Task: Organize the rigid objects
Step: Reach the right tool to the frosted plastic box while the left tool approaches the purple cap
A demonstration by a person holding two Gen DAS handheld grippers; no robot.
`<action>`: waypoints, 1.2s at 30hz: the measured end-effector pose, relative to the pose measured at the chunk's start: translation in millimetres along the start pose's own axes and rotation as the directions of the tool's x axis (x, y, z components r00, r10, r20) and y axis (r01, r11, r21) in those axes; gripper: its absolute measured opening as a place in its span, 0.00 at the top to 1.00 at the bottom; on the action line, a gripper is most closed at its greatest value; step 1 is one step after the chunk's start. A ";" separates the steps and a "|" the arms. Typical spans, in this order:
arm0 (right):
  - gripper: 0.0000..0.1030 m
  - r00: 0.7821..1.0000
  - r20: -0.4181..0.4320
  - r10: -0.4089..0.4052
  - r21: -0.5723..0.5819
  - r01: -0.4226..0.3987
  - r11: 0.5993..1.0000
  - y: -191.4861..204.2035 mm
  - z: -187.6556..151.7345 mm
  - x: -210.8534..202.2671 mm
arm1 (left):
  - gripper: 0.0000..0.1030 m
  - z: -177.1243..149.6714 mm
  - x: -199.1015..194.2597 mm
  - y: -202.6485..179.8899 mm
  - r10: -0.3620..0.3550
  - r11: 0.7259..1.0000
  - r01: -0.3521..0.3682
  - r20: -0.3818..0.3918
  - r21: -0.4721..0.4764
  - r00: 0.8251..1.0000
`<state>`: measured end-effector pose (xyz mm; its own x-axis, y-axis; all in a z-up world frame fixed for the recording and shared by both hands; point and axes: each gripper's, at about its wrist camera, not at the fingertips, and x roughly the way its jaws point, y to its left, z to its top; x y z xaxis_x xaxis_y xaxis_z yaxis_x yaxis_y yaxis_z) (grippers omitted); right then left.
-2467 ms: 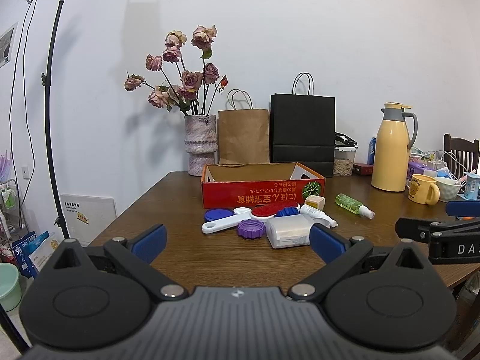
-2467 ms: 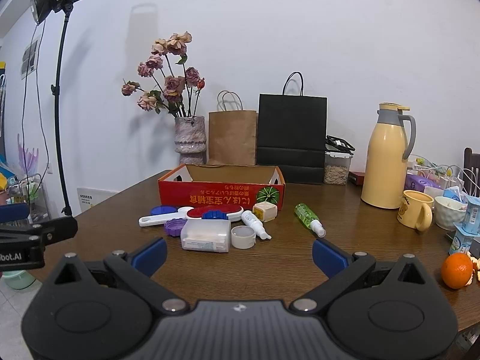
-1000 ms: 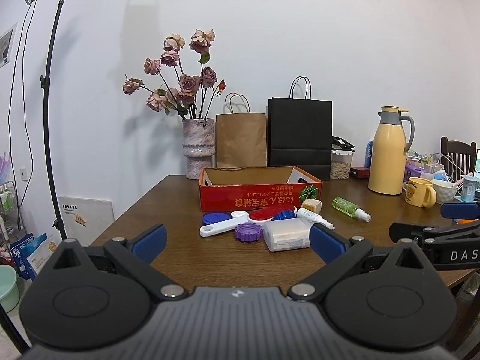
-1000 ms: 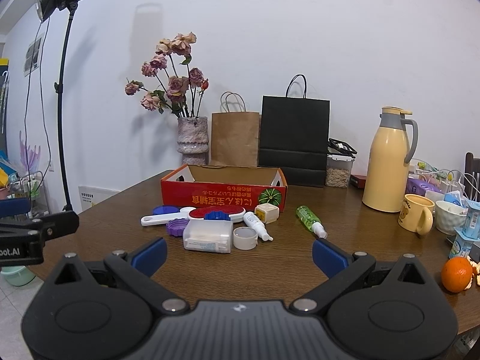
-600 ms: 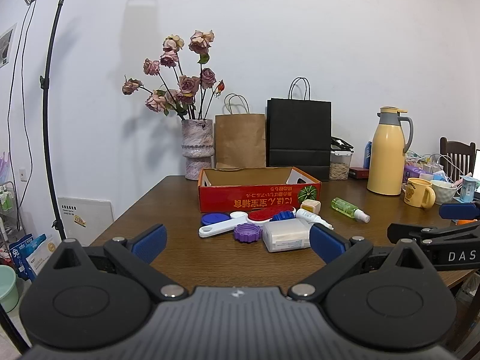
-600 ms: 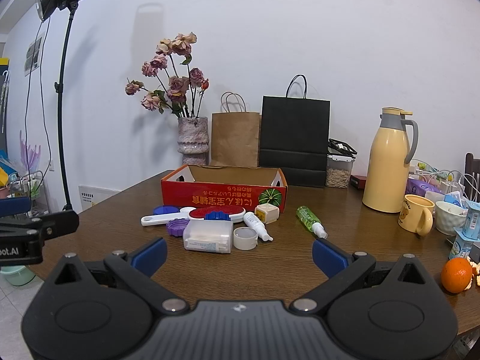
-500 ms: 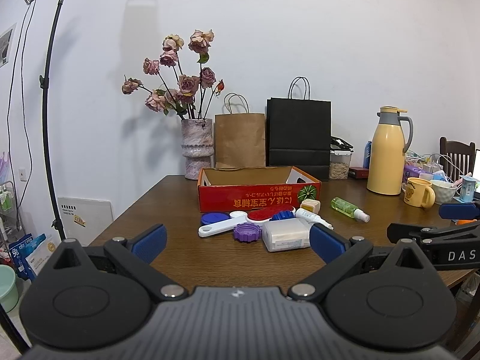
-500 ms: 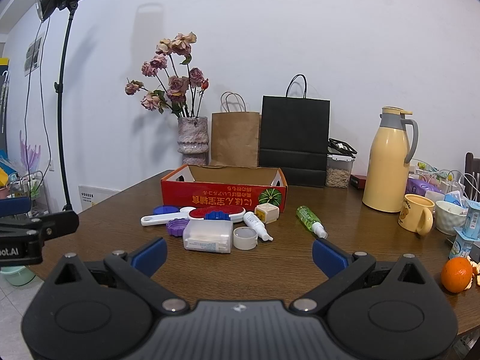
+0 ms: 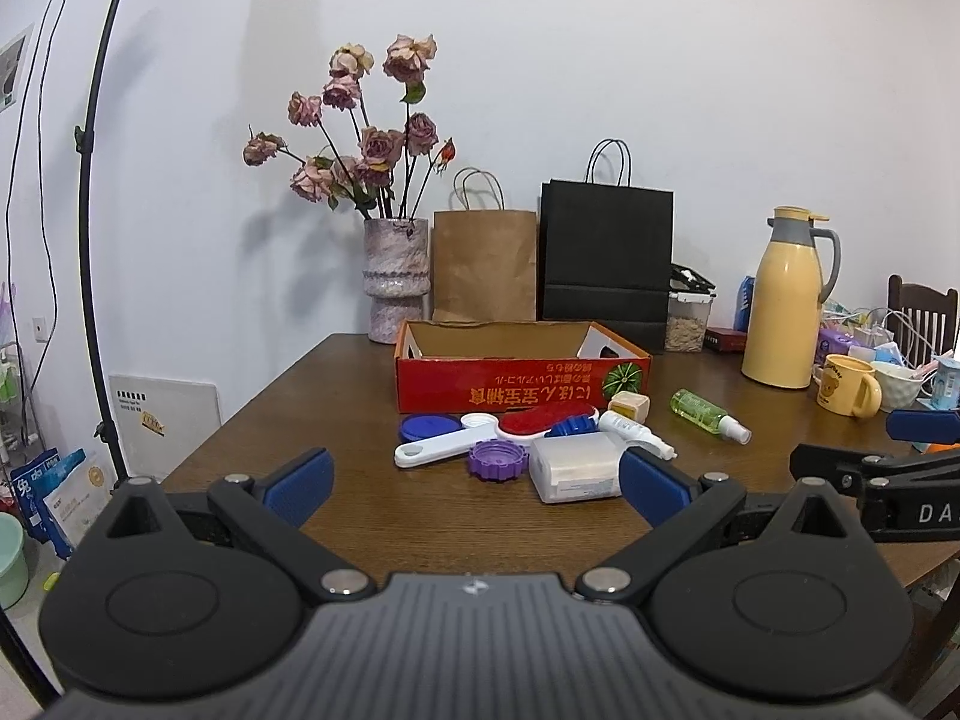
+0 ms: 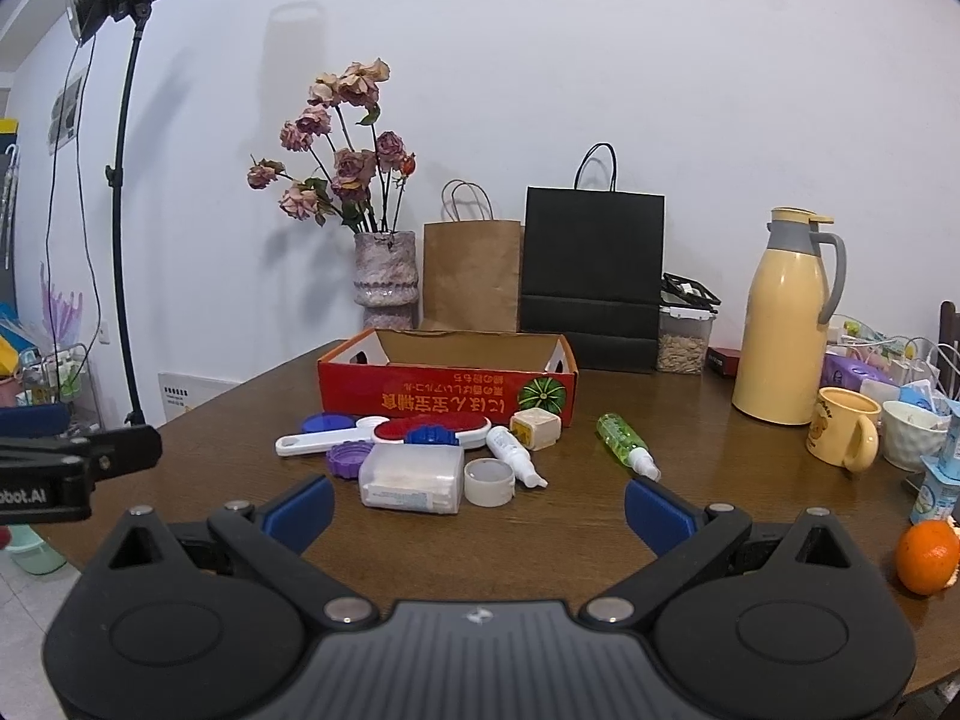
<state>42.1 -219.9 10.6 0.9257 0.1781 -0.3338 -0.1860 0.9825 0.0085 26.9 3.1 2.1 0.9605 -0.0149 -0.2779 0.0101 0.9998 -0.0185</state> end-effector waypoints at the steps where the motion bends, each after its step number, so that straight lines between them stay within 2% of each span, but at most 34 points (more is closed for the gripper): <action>1: 0.00 1.000 -0.002 0.000 -0.002 0.000 1.000 -0.4 0.4 3.0 | 0.00 0.2 3.1 0.7 -0.002 1.000 0.002 -0.003 -0.003 1.000; 19: 0.00 0.998 -0.069 0.008 -0.063 -0.012 0.998 20.5 10.4 71.8 | 0.00 4.6 70.0 21.1 0.000 1.000 -0.003 -0.085 -0.027 0.996; 36: 0.00 0.988 -0.152 0.031 -0.056 -0.040 0.998 36.0 17.3 145.6 | 0.00 12.1 137.8 42.6 0.013 1.000 -0.015 -0.144 -0.007 0.990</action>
<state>175.9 -157.6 -21.5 0.8586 0.1985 -0.4727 -0.2414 0.9699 -0.0311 163.1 43.9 -25.3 0.9105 -0.0034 -0.4134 -0.0060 0.9998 -0.0215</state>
